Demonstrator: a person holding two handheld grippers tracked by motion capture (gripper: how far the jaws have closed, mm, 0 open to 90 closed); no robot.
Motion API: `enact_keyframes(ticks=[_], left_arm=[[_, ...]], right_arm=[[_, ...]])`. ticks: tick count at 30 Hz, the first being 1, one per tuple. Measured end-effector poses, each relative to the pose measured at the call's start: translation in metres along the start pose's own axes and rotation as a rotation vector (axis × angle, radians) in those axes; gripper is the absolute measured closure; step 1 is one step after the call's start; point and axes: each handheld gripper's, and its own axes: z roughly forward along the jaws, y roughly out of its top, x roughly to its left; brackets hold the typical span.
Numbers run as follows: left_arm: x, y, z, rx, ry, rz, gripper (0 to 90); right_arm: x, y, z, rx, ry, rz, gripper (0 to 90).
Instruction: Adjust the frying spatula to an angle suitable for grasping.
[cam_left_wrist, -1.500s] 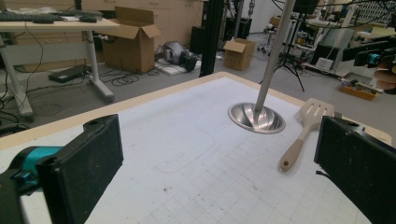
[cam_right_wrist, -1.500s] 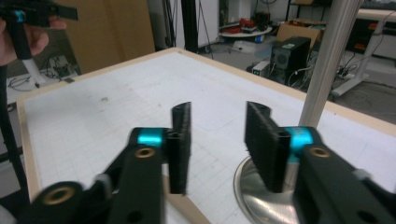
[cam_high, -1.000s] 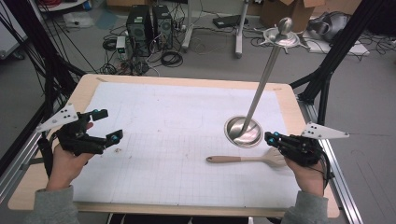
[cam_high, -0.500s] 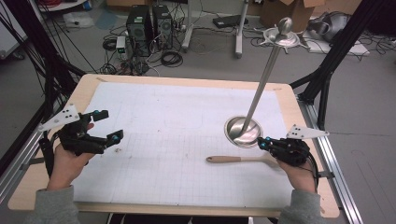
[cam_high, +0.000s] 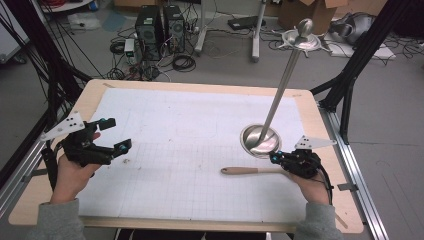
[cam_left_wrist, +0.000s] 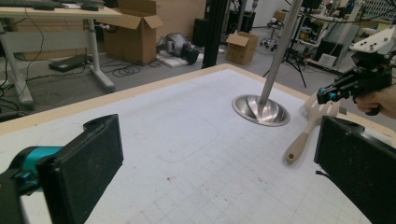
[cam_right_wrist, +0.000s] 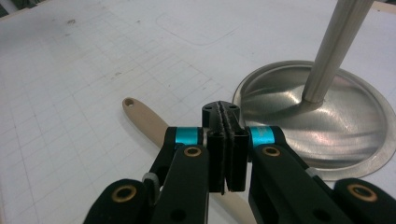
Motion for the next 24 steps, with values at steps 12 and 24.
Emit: enact_keyframes(ticks=[12,24], left_arm=[[0.002,-0.002,0.002,0.008,0.002,-0.006,1.7],[0.003,-0.004,0.002,0.011,0.005,-0.013,1.7]], right_arm=[[-0.006,-0.013,0.005,0.030,-0.013,0.021,89.7],[-0.005,-0.021,0.016,0.100,-0.028,0.002,89.8]])
